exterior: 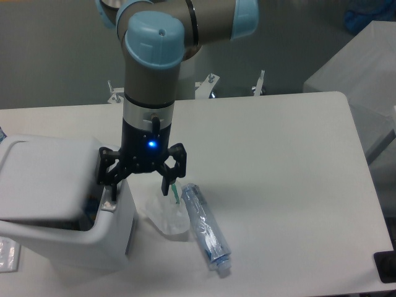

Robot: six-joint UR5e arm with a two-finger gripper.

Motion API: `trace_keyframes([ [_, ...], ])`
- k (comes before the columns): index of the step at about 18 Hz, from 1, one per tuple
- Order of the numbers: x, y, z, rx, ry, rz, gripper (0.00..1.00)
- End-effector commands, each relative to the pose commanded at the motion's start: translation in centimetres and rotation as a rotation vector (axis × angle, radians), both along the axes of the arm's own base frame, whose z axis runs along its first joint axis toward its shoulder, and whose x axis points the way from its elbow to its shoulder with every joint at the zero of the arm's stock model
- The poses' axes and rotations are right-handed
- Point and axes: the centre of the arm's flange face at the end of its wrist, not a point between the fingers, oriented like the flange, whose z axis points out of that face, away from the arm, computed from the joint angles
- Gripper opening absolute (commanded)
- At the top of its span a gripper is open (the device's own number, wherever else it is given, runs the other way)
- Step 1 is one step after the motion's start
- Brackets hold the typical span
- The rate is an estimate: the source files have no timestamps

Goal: Open the trash can
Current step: 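Raise the gripper away from the opened trash can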

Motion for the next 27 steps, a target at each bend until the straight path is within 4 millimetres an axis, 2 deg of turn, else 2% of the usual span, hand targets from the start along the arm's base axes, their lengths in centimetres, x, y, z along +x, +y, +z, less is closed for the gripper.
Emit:
trace_keyframes([
  [3, -0.1, 0.1, 0.2, 0.004, 0.002, 0.001, 1.00],
  [6, -0.3, 0.3, 3.4, 0.050, 0.040, 0.002, 1.00],
  [10, -1.5, -1.1, 5.0, 0.062, 0.074, 0.026, 1.00],
  [13, -6.0, -4.0, 5.5, 0.006, 0.152, 0.126, 1.00],
  [16, -9.2, -6.3, 5.1, -0.082, 0.256, 0.091, 1.00],
  [19, -11.9, -8.6, 4.6, -0.177, 0.356, -0.047, 1.00],
  [21, -14.5, -11.1, 4.3, -0.259, 0.424, -0.141, 1.00],
  [24, -16.9, -14.1, 3.1, -0.330, 0.433, -0.265, 1.00],
  [27, -18.5, -18.6, 4.4, -0.388, 0.435, -0.400, 1.00],
])
